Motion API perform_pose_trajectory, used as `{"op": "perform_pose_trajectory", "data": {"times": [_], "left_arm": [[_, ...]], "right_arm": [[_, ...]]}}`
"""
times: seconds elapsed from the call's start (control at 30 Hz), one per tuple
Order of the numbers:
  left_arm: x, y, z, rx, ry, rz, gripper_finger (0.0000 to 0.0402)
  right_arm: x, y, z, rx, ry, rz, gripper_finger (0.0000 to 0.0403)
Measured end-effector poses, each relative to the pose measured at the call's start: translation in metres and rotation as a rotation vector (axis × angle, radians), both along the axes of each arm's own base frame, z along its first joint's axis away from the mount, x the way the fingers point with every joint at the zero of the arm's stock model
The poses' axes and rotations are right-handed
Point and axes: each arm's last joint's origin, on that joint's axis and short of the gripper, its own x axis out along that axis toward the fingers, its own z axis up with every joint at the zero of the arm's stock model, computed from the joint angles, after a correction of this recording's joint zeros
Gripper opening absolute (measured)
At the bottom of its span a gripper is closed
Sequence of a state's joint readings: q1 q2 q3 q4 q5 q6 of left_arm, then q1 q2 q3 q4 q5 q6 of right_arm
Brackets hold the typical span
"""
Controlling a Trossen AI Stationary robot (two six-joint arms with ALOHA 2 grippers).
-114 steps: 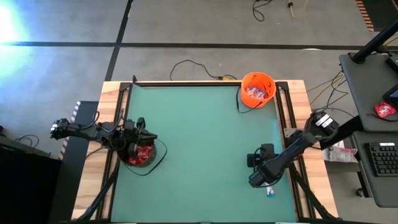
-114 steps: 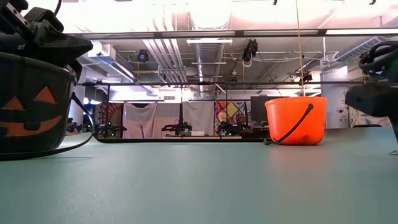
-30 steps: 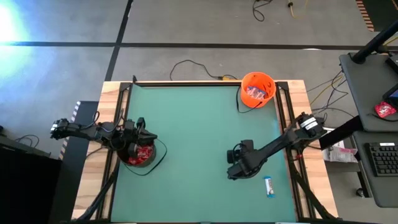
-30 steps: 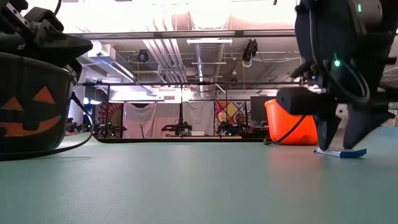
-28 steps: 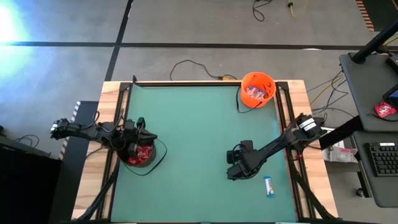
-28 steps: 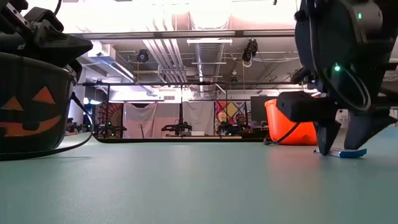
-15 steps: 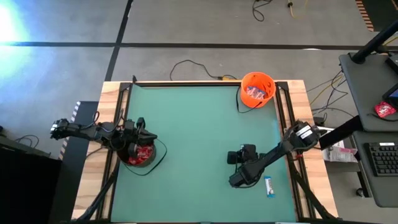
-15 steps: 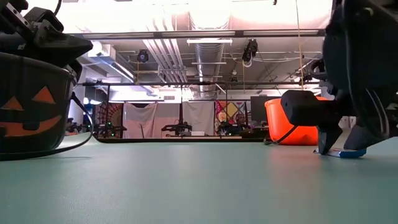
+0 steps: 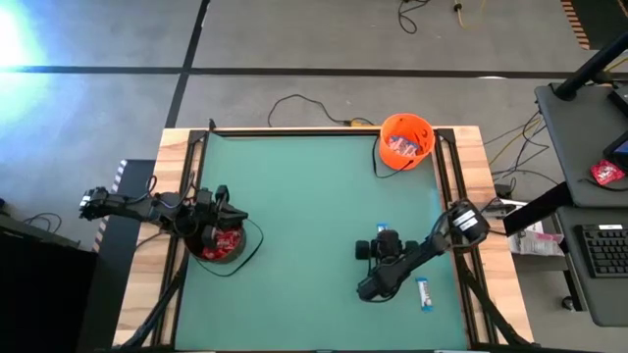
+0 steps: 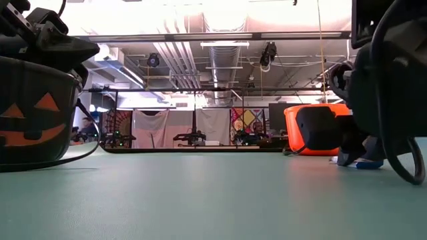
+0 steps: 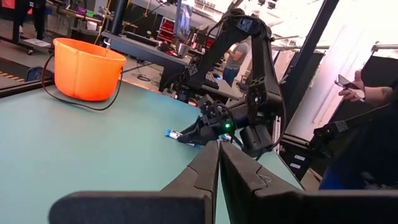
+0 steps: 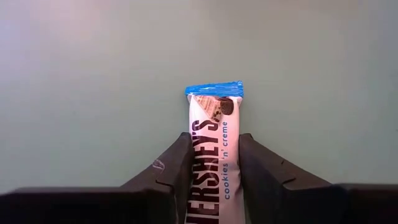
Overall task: Sort candy by brand, put in halloween buckets
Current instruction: Put the white chocolate into the orange bucket
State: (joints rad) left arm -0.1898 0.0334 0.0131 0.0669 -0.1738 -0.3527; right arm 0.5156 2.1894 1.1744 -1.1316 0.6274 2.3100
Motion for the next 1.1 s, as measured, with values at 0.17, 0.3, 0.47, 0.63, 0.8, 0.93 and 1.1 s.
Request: {"op": "perform_pose_trajectory", "data": {"times": [0.17,0.3,0.47,0.63,0.8,0.93,1.1], "left_arm": [[0.000,0.000,0.000,0.000,0.000,0.000,0.0000],[0.000,0.000,0.000,0.000,0.000,0.000,0.0000],[0.000,0.000,0.000,0.000,0.000,0.000,0.0000],[0.000,0.000,0.000,0.000,0.000,0.000,0.0000],[0.000,0.000,0.000,0.000,0.000,0.000,0.0000],[0.000,0.000,0.000,0.000,0.000,0.000,0.0000],[0.000,0.000,0.000,0.000,0.000,0.000,0.0000]], "right_arm": [[0.000,-0.004,0.007,-0.020,-0.015,-0.052,0.0105],[0.002,-0.021,0.032,-0.042,0.006,-0.106,0.0104],[0.004,-0.057,0.087,-0.064,-0.015,-0.170,0.0104],[-0.002,-0.113,0.144,-0.098,-0.026,-0.183,0.0104],[-0.025,-0.181,0.194,-0.098,-0.109,-0.297,0.0104],[-0.050,-0.228,0.232,-0.106,-0.210,-0.394,0.0104],[-0.064,-0.287,0.252,-0.075,-0.364,-0.423,0.0104]]}}
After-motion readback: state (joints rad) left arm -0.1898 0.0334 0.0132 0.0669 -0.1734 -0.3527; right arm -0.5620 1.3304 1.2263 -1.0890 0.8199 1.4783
